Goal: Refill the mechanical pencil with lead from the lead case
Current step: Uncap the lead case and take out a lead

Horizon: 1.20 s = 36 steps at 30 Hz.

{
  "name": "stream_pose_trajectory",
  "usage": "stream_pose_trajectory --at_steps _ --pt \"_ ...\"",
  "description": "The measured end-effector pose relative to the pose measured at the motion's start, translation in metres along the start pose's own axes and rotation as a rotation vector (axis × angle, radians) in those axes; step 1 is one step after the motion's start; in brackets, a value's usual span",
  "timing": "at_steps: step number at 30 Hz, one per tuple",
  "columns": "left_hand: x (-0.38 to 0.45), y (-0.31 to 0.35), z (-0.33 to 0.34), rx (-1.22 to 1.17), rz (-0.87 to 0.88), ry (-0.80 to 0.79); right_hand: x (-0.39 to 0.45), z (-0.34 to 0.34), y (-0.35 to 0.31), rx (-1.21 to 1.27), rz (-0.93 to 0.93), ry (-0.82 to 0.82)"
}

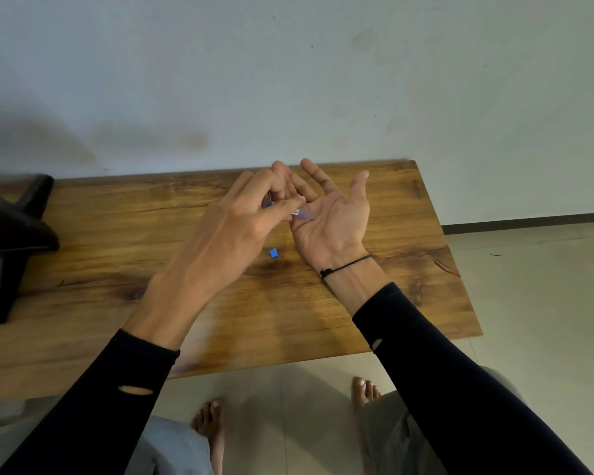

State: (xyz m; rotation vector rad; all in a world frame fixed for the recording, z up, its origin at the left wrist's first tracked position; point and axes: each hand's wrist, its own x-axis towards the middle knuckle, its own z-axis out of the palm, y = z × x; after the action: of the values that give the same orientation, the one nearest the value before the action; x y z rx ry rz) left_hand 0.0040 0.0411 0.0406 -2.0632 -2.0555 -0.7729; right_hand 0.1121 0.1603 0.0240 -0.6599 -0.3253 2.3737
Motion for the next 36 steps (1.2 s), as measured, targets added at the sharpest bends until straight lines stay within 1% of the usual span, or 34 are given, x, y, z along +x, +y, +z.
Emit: stream_pose_trajectory --at_steps 6,9,12,19,22,28,32,34,36 --pt "0.003 0.008 -0.005 -0.07 -0.061 0.036 0.001 -0.002 0.001 -0.019 -0.013 0.007" --pt "0.002 0.008 -0.009 -0.019 -0.023 0.02 0.002 -0.003 -0.001 -0.019 -0.025 0.008" --pt "0.002 0.002 -0.01 0.043 0.013 0.042 0.002 -0.004 -0.003 -0.017 -0.036 -0.002" --pt "-0.006 -0.019 -0.013 0.013 -0.041 0.137 0.004 -0.002 -0.016 0.09 -0.073 -0.019" --pt "-0.011 -0.031 -0.006 -0.013 -0.148 0.151 0.005 -0.001 -0.021 0.115 -0.072 -0.043" --pt "-0.024 -0.035 0.034 -0.147 -0.399 0.086 0.005 -0.001 -0.024 0.108 -0.073 -0.065" --pt "-0.035 -0.039 0.056 -0.1 -0.563 -0.015 0.004 0.001 -0.025 0.093 -0.077 -0.075" --pt "-0.038 -0.04 0.061 -0.062 -0.599 -0.049 0.004 0.001 -0.025 0.086 -0.078 -0.088" --pt "-0.039 -0.043 0.063 -0.02 -0.597 -0.057 0.003 0.001 -0.025 0.08 -0.077 -0.096"
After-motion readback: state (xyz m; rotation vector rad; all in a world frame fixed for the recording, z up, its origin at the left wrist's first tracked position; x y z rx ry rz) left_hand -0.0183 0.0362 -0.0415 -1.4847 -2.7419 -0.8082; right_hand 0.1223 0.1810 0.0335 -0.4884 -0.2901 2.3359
